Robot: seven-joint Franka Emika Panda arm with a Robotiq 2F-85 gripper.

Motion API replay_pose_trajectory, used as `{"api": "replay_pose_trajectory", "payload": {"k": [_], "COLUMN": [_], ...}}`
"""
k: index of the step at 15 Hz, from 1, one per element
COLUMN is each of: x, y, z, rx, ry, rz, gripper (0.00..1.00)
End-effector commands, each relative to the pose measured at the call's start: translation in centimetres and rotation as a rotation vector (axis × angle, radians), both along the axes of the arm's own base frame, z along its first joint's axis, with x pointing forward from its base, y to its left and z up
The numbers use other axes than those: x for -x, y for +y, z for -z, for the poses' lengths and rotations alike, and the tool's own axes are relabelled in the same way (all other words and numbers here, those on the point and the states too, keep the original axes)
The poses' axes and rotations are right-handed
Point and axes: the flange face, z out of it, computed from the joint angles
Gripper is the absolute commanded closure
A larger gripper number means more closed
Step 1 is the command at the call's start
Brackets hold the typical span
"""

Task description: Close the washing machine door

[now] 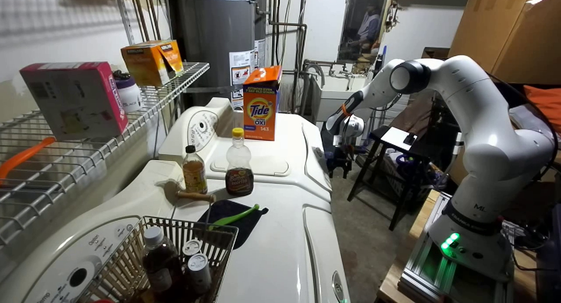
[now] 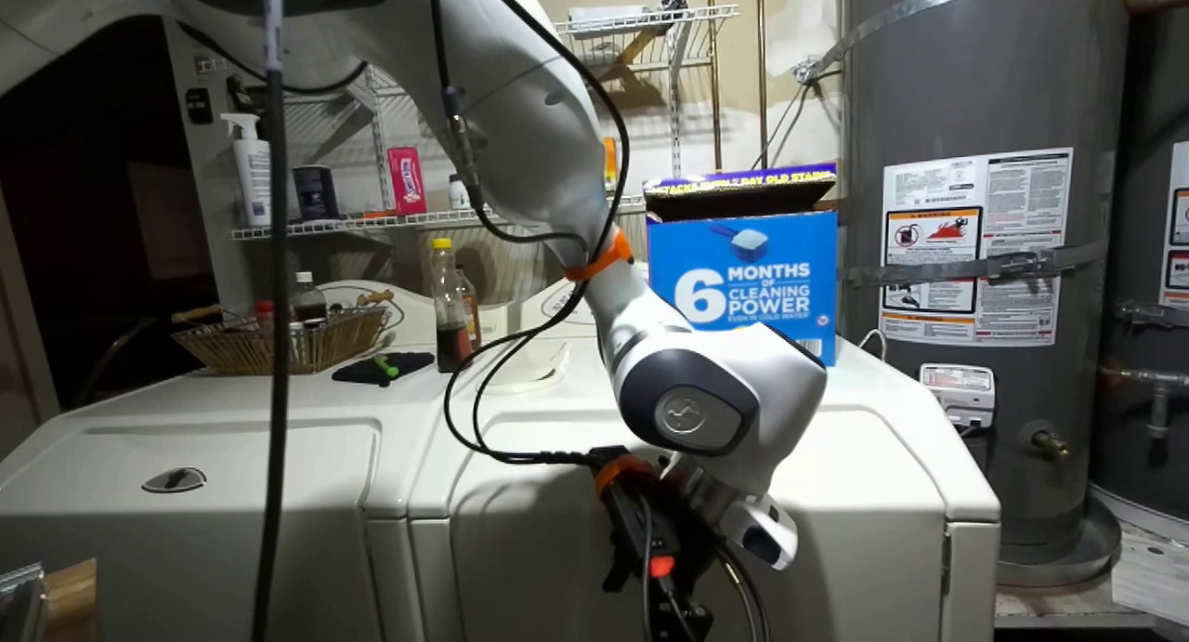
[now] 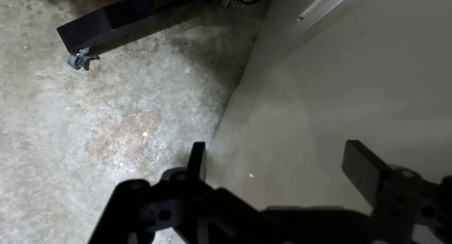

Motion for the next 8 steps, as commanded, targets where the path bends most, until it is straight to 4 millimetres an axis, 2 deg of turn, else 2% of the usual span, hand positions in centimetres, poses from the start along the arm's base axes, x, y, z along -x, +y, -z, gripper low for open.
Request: {"api": "replay_pose_trajectory", "payload": {"k": [1, 7, 8], "x": [-3.4, -2.7, -2.2], "y": [5.6, 5.8, 5.6], "z": [-3.6, -4.3, -4.7], "rx": [-0.085, -0.118, -0.133], "ry": [-0.102, -0.138, -0.154], "rz": [0.076, 0.106, 0.050], "gripper": [0.00, 0.00, 0.00]}}
